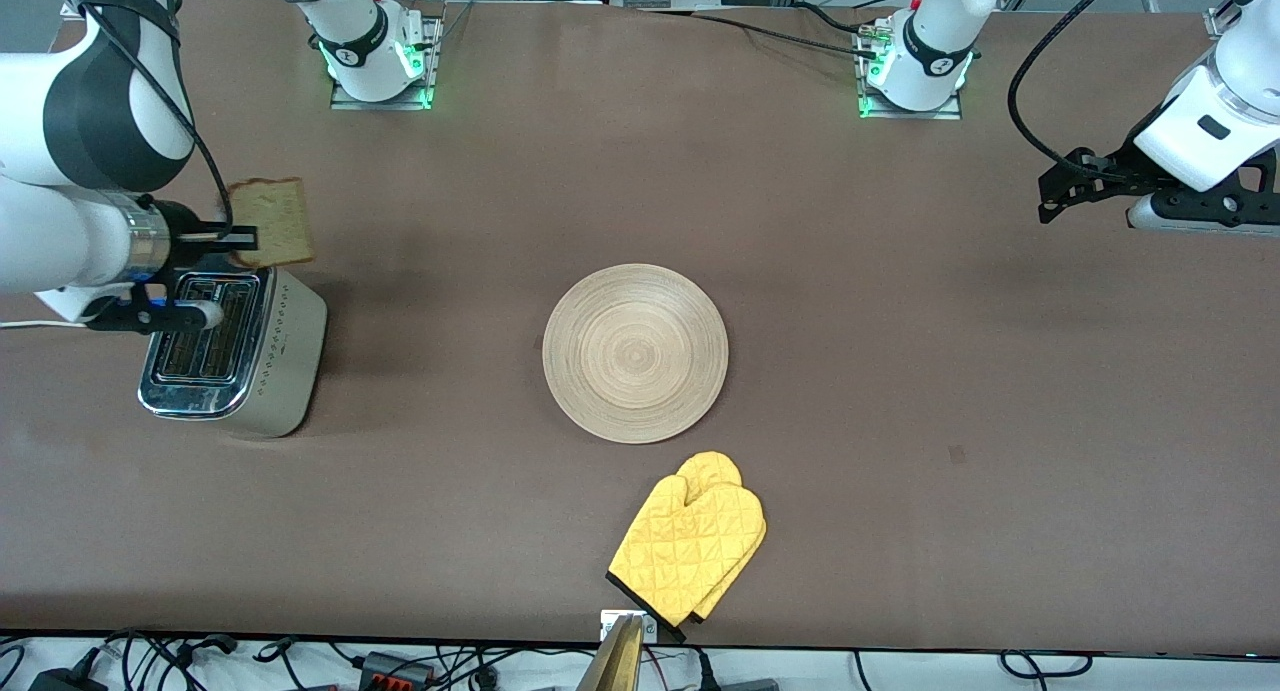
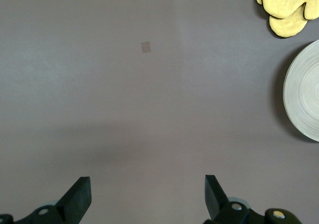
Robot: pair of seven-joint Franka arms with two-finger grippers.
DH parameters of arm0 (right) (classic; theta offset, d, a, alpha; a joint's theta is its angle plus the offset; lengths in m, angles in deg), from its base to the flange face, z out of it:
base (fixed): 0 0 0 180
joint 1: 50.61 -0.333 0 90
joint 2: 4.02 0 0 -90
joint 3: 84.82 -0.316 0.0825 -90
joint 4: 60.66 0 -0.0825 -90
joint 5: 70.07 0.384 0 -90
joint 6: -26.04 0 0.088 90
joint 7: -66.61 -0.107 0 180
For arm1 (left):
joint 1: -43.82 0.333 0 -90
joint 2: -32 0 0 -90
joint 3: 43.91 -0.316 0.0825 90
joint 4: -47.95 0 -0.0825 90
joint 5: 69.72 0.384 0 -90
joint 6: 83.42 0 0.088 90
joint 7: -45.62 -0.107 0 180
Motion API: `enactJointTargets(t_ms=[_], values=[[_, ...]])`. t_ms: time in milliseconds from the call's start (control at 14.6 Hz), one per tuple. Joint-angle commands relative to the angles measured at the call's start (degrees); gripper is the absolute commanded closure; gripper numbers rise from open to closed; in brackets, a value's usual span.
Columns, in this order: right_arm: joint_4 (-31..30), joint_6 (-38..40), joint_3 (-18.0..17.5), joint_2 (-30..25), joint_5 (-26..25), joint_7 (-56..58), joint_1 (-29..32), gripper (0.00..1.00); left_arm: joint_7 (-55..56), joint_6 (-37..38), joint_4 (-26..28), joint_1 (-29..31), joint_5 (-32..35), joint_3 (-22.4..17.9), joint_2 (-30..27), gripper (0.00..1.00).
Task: Move plate and put bread in toaster
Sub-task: 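Lift the bread with the right gripper and carry it over the toaster, then lower the bread into the toaster slot with the right gripper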
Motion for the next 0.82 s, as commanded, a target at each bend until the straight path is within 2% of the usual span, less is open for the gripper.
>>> enactJointTargets(t_ms=[0,137,343,548,754], values=[[3.7,1.35,0.44,1.53,-6.88,6.24,1.92,1.0,-0.36,0.68,-0.9,0.21,1.08,0.09,0.07,0.0],[5.8,1.0,0.36,3.02,-7.52,9.85,3.95,1.0,-0.36,0.68,-0.9,0.21,1.08,0.09,0.16,0.0],[10.02,0.3,0.36,6.09,-7.61,9.17,4.04,1.0,-0.36,0.77,-0.9,0.21,1.08,0.09,0.16,0.0],[10.47,-1.02,0.27,7.95,-7.52,6.27,4.04,1.0,-0.36,0.77,-0.9,0.21,1.08,0.09,0.16,0.0],[10.47,-6.01,0.36,9.27,-7.52,7.05,4.65,1.0,-0.36,0.86,-0.9,0.13,1.08,0.09,0.16,0.0]])
